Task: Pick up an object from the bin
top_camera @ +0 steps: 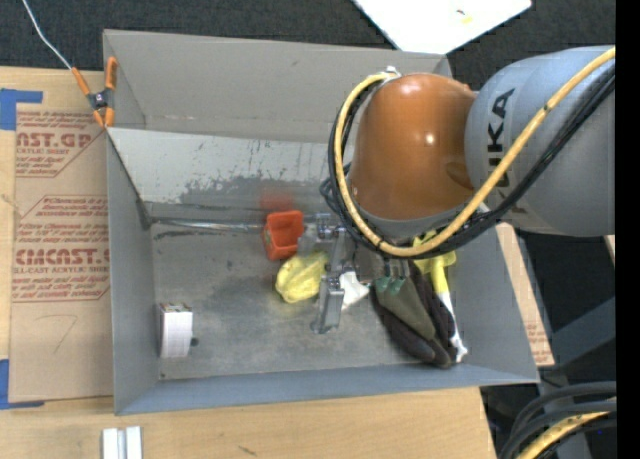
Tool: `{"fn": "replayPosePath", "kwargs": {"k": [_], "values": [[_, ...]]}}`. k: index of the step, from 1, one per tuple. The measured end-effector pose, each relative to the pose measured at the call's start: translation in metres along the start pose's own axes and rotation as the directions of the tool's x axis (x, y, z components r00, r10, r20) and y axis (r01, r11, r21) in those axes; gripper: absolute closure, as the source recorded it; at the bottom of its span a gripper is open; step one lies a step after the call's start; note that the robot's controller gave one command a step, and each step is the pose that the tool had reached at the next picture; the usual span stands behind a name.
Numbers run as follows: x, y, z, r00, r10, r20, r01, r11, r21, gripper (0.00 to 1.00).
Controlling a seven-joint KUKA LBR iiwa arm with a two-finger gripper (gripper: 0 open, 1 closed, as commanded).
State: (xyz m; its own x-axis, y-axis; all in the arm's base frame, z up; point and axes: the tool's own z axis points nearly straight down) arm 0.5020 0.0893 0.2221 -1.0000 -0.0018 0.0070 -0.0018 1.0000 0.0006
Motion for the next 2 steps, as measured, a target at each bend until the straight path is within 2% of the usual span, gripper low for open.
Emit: {"fn": "replayPosePath", "kwargs": {"k": [1, 2], "values": [[-0.002, -0.001, -0.004, 1.000, 0.001, 0.008, -0.001, 1.000, -0.001, 0.00], [-0.023, -0.005, 0.048, 0.990, 0.142, 0.008, -0.142, 0.990, -0.002, 0.00]]}}
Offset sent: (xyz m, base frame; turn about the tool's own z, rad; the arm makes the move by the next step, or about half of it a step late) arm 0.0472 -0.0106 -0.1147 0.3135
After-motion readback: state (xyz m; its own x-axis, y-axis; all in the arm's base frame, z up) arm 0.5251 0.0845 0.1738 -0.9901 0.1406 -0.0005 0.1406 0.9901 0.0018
